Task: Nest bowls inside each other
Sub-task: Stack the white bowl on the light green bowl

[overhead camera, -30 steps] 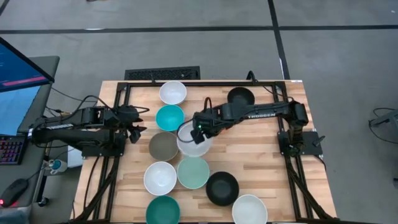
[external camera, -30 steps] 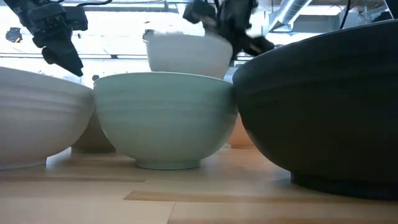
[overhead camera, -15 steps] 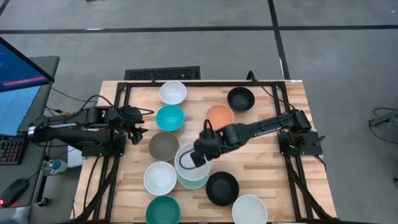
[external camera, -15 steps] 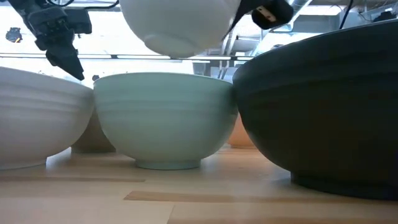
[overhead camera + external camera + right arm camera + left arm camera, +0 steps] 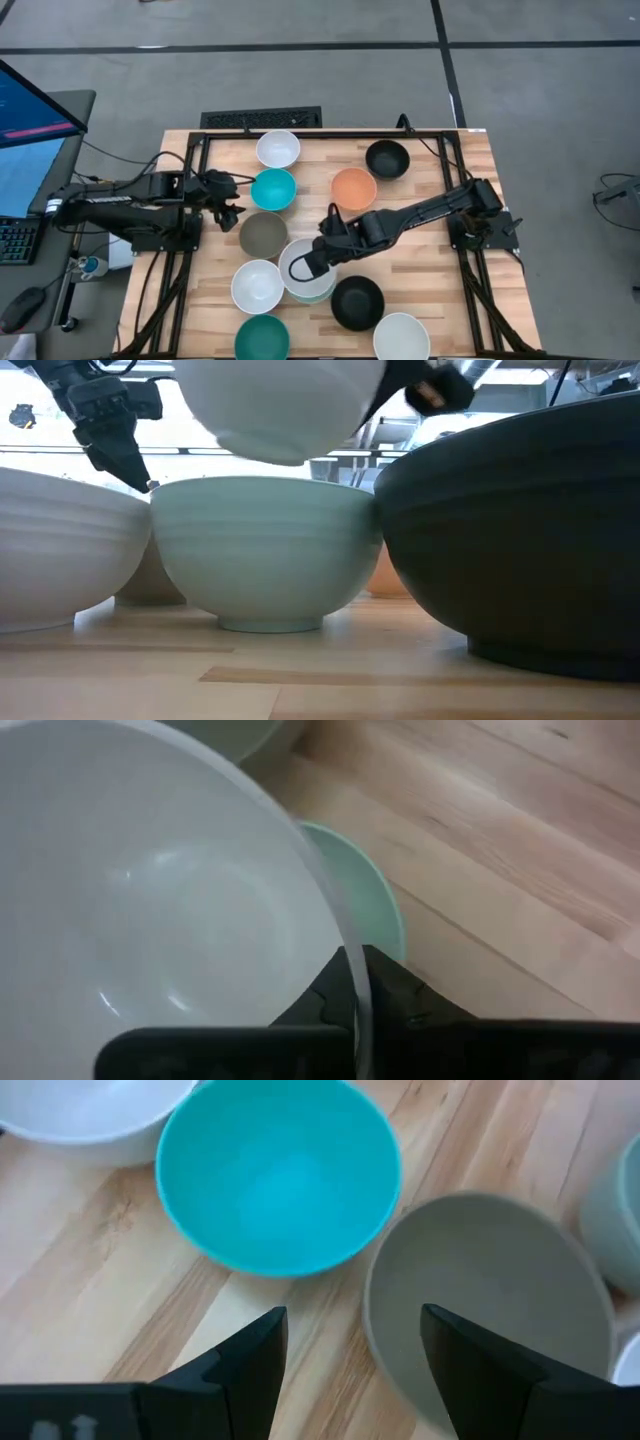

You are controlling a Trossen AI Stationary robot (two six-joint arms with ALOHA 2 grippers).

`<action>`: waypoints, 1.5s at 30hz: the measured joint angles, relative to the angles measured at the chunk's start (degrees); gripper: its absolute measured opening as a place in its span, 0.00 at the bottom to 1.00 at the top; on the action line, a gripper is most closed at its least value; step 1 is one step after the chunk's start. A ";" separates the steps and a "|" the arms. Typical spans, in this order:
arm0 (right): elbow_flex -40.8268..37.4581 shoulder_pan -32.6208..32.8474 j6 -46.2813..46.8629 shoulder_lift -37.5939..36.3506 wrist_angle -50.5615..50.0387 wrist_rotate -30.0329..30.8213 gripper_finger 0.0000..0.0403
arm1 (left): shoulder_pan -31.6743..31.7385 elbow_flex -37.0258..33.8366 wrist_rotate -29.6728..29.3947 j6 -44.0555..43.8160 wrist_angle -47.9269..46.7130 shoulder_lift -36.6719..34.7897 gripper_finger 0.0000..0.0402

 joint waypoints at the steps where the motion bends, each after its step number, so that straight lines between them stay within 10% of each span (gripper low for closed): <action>1: -0.78 -0.02 0.02 0.00 1.21 0.00 0.09 | -0.51 0.00 0.04 -0.06 0.91 -0.15 0.55; 26: -8.89 0.96 7.99 0.00 10.84 -0.40 0.05 | -6.35 0.04 -3.53 1.10 5.58 -1.40 0.55; 45: -8.85 1.96 9.01 2.01 10.86 -3.31 0.28 | -6.35 0.02 -3.53 1.37 3.91 -1.42 0.55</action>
